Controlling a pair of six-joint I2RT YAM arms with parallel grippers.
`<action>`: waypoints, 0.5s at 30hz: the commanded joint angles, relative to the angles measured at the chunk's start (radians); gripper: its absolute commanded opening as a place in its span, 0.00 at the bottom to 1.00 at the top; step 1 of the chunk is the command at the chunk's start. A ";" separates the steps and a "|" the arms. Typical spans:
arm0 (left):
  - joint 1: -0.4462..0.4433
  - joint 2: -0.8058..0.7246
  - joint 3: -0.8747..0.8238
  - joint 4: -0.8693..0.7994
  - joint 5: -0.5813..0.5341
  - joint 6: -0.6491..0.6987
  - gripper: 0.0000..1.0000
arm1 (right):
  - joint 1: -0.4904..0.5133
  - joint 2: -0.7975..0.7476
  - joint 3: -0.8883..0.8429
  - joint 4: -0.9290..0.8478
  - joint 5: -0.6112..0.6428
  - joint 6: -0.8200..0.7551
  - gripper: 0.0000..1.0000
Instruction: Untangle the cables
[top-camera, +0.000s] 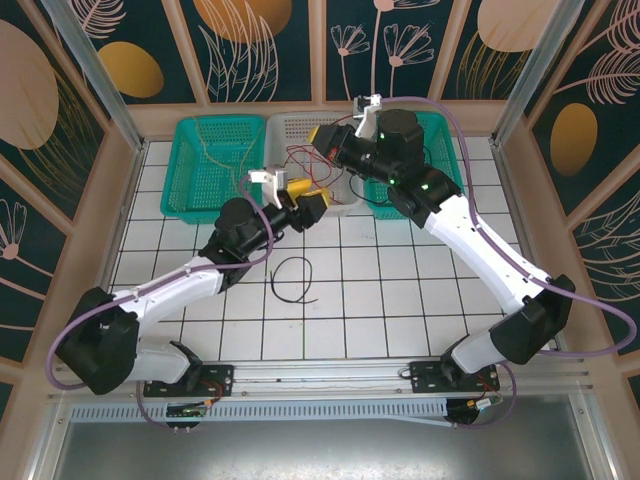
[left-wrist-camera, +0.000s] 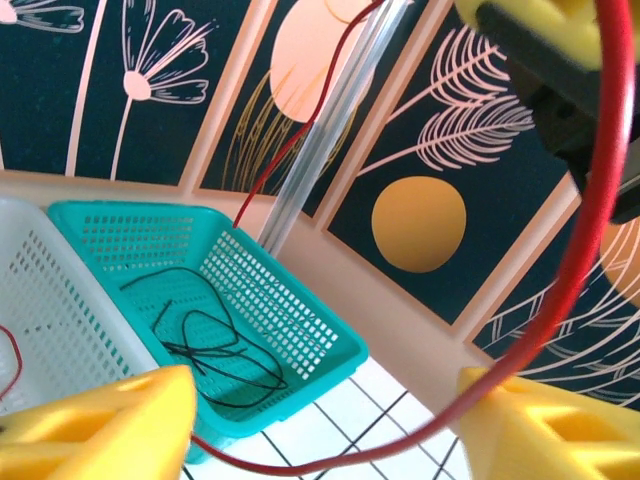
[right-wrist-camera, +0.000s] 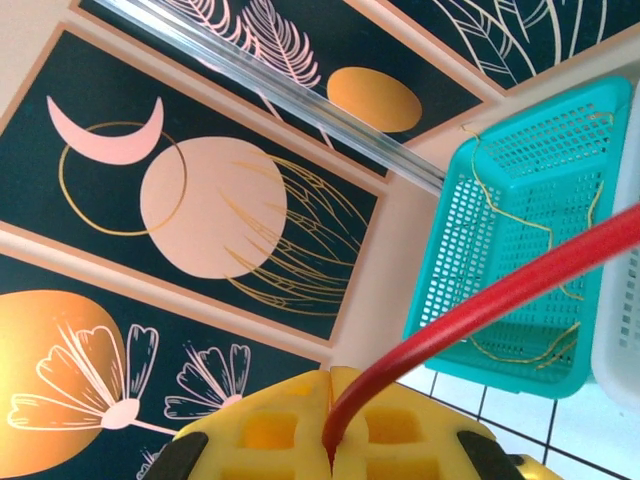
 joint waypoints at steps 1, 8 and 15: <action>-0.006 0.031 0.041 0.055 0.020 0.014 0.61 | 0.001 0.003 0.039 0.030 -0.018 0.005 0.00; -0.006 0.045 0.057 0.028 0.002 0.025 0.28 | 0.001 0.015 0.038 0.029 -0.019 -0.002 0.00; -0.006 0.020 0.056 -0.096 -0.069 0.086 0.00 | 0.001 0.025 0.068 -0.049 0.038 -0.075 0.00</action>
